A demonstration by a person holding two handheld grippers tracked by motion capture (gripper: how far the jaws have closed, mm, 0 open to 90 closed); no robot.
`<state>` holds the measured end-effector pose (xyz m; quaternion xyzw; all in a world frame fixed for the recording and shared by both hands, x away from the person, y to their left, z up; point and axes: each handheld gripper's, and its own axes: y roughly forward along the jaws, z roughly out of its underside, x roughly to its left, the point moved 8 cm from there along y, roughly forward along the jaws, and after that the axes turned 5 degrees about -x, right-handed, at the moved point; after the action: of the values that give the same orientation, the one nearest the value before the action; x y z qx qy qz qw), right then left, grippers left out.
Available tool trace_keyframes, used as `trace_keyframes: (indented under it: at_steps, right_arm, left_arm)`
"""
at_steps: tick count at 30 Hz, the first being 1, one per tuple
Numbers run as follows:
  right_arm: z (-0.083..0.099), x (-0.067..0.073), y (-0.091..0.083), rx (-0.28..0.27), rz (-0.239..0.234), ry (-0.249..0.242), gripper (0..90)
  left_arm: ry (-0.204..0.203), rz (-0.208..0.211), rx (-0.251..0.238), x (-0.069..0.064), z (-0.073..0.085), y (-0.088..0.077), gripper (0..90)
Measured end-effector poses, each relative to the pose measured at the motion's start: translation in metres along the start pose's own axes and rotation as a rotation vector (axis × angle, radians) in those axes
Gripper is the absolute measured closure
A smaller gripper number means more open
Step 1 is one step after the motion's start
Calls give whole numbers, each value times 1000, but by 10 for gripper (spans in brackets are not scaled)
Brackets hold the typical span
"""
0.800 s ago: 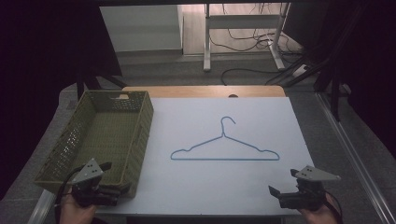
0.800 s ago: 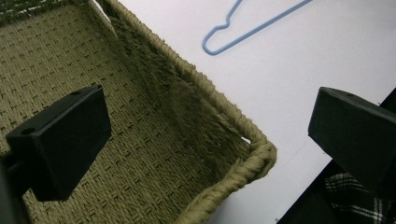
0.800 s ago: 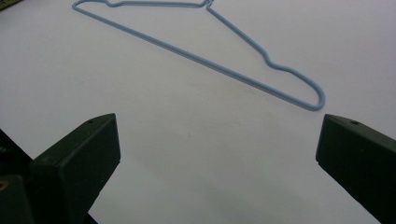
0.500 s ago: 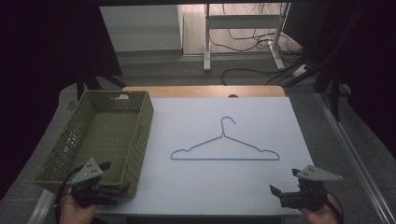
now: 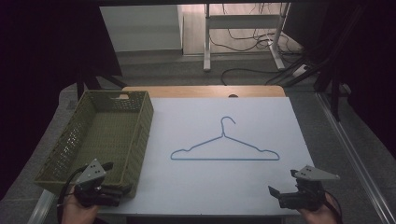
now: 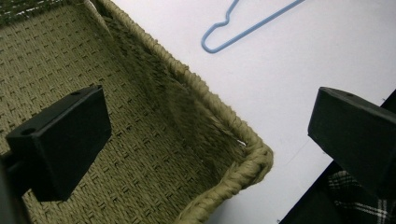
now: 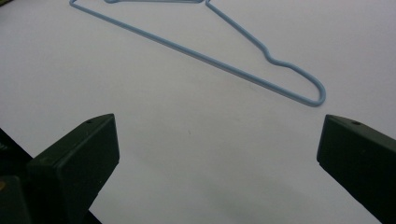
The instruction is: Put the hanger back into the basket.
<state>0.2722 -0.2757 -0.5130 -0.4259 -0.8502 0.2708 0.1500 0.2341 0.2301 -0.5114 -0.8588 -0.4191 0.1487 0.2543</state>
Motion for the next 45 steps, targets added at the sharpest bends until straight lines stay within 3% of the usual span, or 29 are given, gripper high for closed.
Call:
trace_keyframes:
  at_steps: [12, 19, 24, 31, 35, 45]
  right_arm:
    - [-9, 5, 7, 25, -15, -45, 0]
    - [-26, 7, 15, 19, -57, -17, 0]
    - [-33, 5, 23, 51, -49, -9, 0]
    - [-48, 4, 35, 51, -55, -8, 0]
    - [-54, 3, 39, 49, -63, -7, 0]
    - [-69, -1, 53, 64, -80, -18, 0]
  left_arm:
    - [-4, 5, -34, 2, -1, -1, 0]
    - [-7, 8, -49, 3, -2, 0, 0]
    - [-6, 13, -54, 3, -3, 0, 0]
    - [-15, 25, -65, 3, -5, 0, 1]
    - [-12, 30, -38, -2, -9, 1, 4]
    - [19, 23, -45, -11, -28, -1, 8]
